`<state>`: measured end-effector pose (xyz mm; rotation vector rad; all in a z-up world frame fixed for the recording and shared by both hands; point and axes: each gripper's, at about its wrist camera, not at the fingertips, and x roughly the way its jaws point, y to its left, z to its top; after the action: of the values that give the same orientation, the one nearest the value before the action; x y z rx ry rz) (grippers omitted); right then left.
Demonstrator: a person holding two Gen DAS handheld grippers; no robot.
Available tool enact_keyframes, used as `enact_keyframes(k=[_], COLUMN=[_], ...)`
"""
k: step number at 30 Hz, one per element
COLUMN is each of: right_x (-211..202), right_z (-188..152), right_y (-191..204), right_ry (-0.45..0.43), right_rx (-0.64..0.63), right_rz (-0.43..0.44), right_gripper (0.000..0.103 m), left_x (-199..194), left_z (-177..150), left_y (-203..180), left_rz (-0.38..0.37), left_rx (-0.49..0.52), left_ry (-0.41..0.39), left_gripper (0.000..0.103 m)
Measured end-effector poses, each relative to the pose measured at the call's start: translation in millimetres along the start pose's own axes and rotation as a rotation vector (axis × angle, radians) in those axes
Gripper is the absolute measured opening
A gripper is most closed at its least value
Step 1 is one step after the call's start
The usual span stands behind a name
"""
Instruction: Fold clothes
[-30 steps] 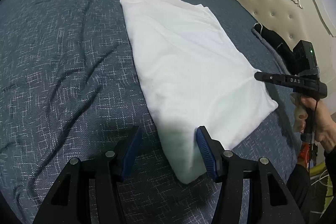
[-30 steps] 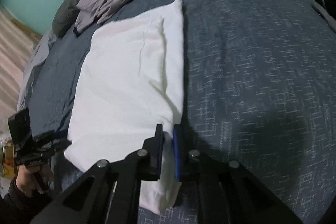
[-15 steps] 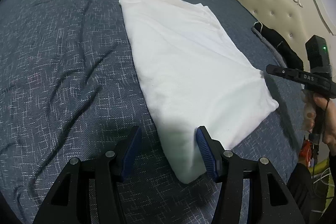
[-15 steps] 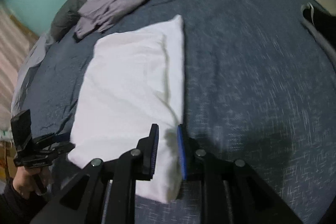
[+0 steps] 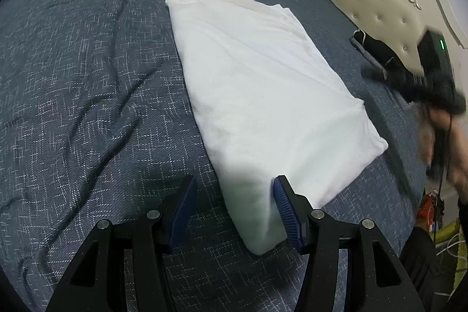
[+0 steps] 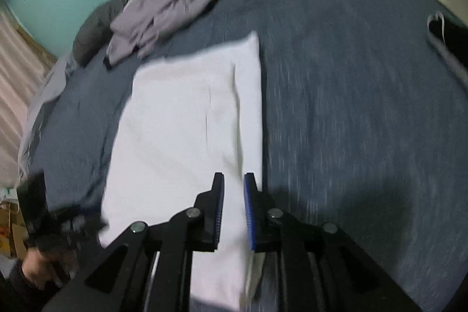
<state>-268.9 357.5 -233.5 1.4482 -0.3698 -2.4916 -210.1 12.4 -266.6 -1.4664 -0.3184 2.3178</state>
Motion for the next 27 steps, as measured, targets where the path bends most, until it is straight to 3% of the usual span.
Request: enact_keyframes(k=[1, 3, 10, 20, 22, 24, 27], right_x=[2.9, 17.6, 67.6, 129.4, 130.9, 128.4, 123.8], right_z=[13.5, 42.0, 102.9, 114.5, 111.5, 109.1, 109.1], right_y=[0.5, 1.2, 10.3, 27.0, 29.4, 33.1, 37.3], right_ry=[-0.01, -0.015, 0.008, 0.092, 0.084, 0.064, 0.034], right_rx=[0.004, 0.021, -0.039, -0.17, -0.192, -0.213, -0.244], right_rz=[0.005, 0.014, 0.009, -0.074, -0.068, -0.059, -0.099], right_gripper=[0.026, 0.036, 0.036, 0.036, 0.017, 0.007, 0.002], left_x=[0.1, -0.2, 0.4, 2.2, 2.4, 2.2, 0.1], left_z=[-0.1, -0.5, -0.7, 0.0, 0.3, 0.6, -3.2], left_y=[0.0, 0.4, 0.6, 0.8, 1.2, 2.0, 7.6], left_rz=[0.0, -0.001, -0.001, -0.009, -0.01, -0.011, -0.011], left_rx=[-0.001, -0.003, -0.001, -0.006, -0.006, -0.007, -0.008], left_ry=[0.0, -0.001, -0.001, 0.002, 0.003, 0.004, 0.003], left_gripper=[0.059, 0.059, 0.059, 0.059, 0.059, 0.059, 0.059])
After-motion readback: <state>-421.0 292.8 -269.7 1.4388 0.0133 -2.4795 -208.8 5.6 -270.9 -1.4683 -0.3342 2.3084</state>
